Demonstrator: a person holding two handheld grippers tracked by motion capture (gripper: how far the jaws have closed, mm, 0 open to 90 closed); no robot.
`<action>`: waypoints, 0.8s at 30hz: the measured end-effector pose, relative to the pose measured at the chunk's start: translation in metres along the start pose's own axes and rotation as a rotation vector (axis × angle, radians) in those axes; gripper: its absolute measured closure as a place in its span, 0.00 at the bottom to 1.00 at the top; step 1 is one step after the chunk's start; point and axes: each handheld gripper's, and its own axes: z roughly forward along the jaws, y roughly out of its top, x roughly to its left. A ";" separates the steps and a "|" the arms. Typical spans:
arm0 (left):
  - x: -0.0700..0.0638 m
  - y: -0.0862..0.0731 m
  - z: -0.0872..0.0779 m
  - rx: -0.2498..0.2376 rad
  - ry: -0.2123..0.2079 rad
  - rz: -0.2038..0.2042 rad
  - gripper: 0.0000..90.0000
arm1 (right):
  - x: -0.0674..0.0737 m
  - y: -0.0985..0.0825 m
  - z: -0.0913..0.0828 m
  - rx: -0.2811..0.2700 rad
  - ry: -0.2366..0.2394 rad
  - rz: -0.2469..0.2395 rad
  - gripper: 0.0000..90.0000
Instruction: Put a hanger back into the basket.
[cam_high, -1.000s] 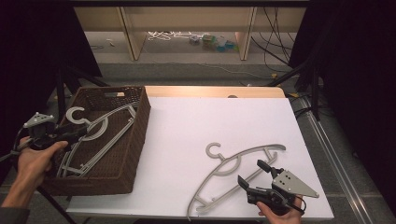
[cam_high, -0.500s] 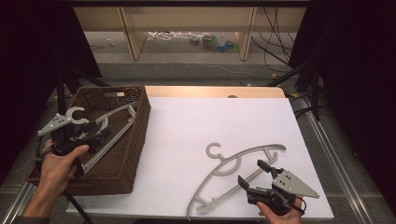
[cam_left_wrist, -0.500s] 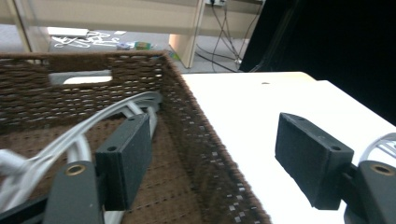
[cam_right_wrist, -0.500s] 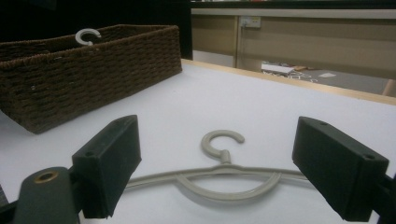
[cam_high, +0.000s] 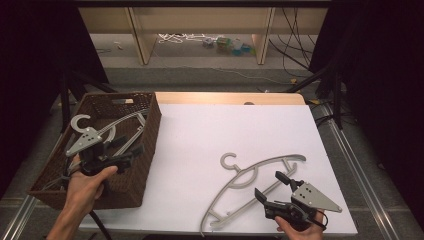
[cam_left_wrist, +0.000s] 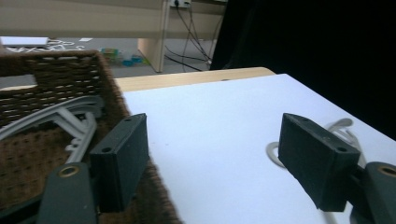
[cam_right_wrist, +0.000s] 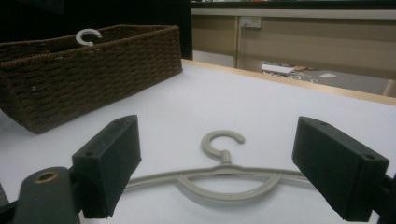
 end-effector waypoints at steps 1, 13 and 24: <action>-0.004 -0.001 0.002 0.005 -0.011 0.005 0.27 | 0.000 0.000 0.000 0.006 0.003 -0.002 0.18; -0.048 -0.007 0.020 0.034 -0.138 0.080 0.22 | 0.000 0.001 0.000 -0.007 0.014 0.007 0.18; -0.075 -0.016 0.036 0.076 -0.173 0.076 0.19 | -0.003 0.001 -0.002 -0.003 0.017 0.018 0.18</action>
